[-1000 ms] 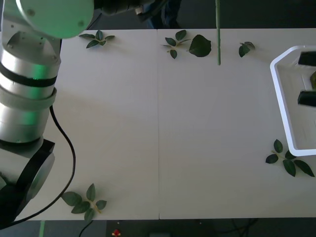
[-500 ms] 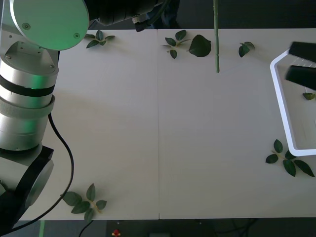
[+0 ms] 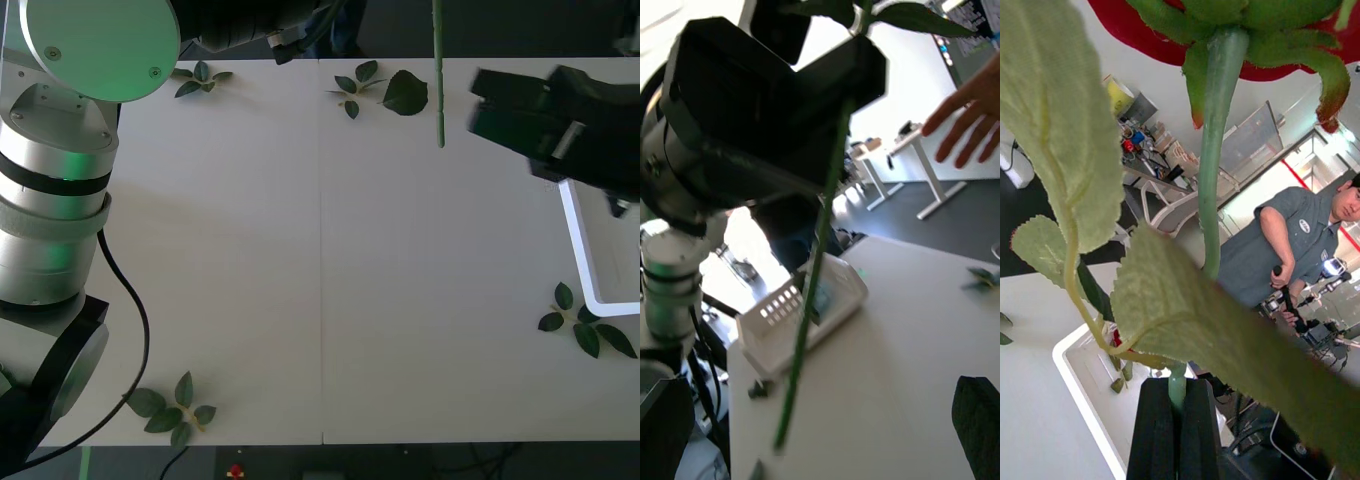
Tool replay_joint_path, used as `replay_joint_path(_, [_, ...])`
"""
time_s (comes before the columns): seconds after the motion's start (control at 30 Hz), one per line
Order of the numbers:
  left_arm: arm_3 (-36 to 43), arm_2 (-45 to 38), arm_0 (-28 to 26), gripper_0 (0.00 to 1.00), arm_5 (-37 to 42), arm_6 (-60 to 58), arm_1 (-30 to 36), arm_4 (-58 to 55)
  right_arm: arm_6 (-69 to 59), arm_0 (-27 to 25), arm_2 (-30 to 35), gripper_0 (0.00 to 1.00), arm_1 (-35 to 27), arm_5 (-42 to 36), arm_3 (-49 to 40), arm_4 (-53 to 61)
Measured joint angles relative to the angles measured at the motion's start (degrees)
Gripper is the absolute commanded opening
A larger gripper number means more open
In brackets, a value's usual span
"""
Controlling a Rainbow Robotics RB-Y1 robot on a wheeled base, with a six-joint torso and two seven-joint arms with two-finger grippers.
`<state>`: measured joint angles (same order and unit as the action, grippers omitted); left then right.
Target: Place the red flowers into the right box and the blue flowers into the left box. If a person shows an open palm, hand one flower to the person first, then continue sorting.
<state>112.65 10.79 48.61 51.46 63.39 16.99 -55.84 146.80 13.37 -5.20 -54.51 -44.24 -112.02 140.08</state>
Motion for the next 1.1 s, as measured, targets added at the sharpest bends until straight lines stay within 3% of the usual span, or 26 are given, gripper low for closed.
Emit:
replay_joint_path(0.3, [0.01, 0.0, -0.01, 0.0, 0.0, 0.0, 0.0, 0.0, -0.21, 6.52, -6.87, 1.0, 3.34, 6.08, 0.13, 0.0])
replay_joint_path(0.33, [0.01, 0.0, -0.01, 0.0, 0.0, 0.0, 0.0, 0.0, -0.21, 7.02, -7.44, 0.95, 3.57, 6.6, 0.14, 0.0])
replay_joint_path(0.37, [0.01, 0.0, -0.01, 0.0, 0.0, 0.0, 0.0, 0.0, -0.21, 7.43, -7.88, 0.81, 3.75, 7.03, 0.15, 0.0])
replay_joint_path(0.4, [0.01, 0.0, -0.01, 0.0, 0.0, 0.0, 0.0, 0.0, -0.21, 7.72, -8.19, 0.23, 3.93, 7.42, 0.16, 0.0])
replay_joint_path(0.43, [0.01, 0.0, -0.01, 0.0, 0.0, 0.0, 0.0, 0.0, -0.22, 7.95, -8.41, 0.0, 4.08, 7.61, 0.16, 0.0])
replay_joint_path(1.1, [0.2, 0.0, -0.01, 0.0, -0.1, 0.0, 0.0, -0.11, -0.3, 8.25, -8.73, 0.0, 5.33, 7.92, 0.64, -0.12])
